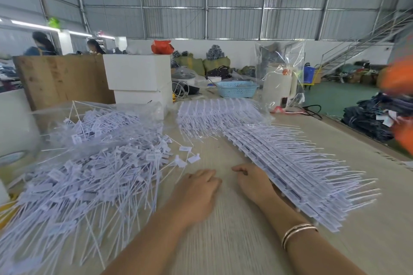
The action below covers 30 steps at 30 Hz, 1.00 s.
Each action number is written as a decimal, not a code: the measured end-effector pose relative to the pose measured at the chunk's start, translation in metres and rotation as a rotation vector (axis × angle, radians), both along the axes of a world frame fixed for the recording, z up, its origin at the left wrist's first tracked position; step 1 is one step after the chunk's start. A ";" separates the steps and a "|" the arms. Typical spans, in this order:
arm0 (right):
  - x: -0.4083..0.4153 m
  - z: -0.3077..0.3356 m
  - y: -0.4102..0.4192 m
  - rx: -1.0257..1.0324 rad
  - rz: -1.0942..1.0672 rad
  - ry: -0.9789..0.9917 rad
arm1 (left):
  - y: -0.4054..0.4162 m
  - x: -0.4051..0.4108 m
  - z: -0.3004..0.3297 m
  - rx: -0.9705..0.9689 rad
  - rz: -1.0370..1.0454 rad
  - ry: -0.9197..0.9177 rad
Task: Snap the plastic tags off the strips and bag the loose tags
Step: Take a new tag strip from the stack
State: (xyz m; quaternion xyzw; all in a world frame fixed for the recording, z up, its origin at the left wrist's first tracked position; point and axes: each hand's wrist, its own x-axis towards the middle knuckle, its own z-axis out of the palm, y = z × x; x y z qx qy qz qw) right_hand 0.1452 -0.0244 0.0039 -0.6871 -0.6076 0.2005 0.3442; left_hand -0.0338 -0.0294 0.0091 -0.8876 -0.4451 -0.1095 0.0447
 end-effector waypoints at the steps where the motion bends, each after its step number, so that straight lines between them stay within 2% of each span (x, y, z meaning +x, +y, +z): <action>1: 0.000 0.000 0.000 -0.014 0.004 -0.009 | 0.005 0.000 -0.003 -0.036 0.052 0.018; 4: 0.000 -0.001 0.000 -0.046 0.027 -0.055 | 0.018 -0.008 -0.009 -0.163 0.252 -0.011; 10: 0.002 0.003 0.000 -0.047 -0.060 0.047 | 0.027 -0.034 -0.008 -0.184 0.483 -0.085; 12: 0.001 0.003 0.000 -0.045 -0.069 0.087 | 0.024 -0.033 -0.005 -0.126 0.450 -0.064; 14: 0.001 0.002 0.000 -0.026 -0.063 0.099 | 0.018 -0.021 -0.004 -0.068 0.280 -0.144; 16: 0.000 0.002 -0.001 0.029 -0.080 0.115 | 0.010 0.001 -0.002 -0.136 0.111 -0.313; 18: -0.001 0.002 -0.002 0.096 -0.115 0.172 | 0.007 0.025 0.002 -0.278 0.052 -0.434; 21: -0.001 0.003 -0.003 0.159 -0.167 0.264 | 0.010 0.058 0.010 -0.518 0.084 -0.566; 24: -0.001 0.007 -0.005 0.229 -0.241 0.366 | 0.016 0.085 0.017 -0.724 0.149 -0.776; 28: -0.001 0.010 -0.007 0.339 -0.295 0.405 | 0.030 0.111 0.020 -0.742 0.267 -0.854; 30: -0.001 0.009 -0.007 0.315 -0.296 0.403 | 0.042 0.120 0.021 -0.737 0.303 -0.806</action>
